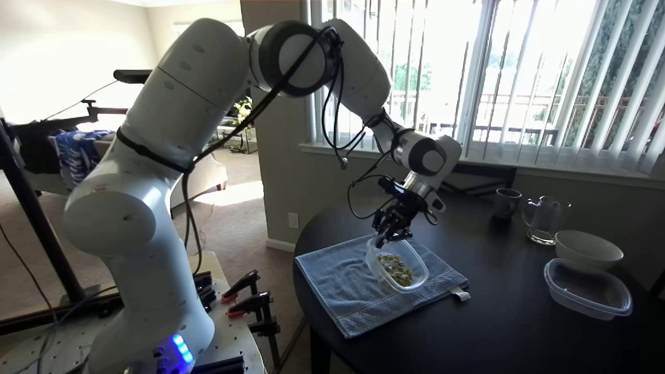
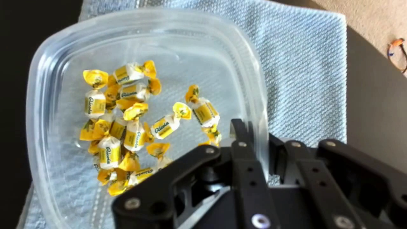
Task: Pour the contents in the clear bowl on the blue towel.
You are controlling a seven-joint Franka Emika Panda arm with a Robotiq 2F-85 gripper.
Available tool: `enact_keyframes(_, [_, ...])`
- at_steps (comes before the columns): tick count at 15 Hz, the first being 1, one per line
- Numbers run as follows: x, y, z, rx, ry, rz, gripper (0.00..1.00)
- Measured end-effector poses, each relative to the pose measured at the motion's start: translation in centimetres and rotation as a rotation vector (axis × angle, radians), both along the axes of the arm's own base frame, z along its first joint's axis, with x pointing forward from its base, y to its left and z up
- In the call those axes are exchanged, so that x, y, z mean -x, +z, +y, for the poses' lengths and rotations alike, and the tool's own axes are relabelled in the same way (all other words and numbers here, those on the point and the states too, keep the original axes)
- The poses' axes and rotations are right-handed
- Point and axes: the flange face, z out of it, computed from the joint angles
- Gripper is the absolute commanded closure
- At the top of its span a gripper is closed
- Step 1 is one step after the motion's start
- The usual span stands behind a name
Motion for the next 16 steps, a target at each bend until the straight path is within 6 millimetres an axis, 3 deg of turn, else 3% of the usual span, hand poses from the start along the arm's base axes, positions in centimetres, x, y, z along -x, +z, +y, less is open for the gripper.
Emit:
enact_keyframes(7, [1.5,1.3,2.7,-0.182,0.252,0.076,0.97])
enact_keyframes(16, [2.2,5.9,-0.6,-0.537,0.547,0.157,0.97])
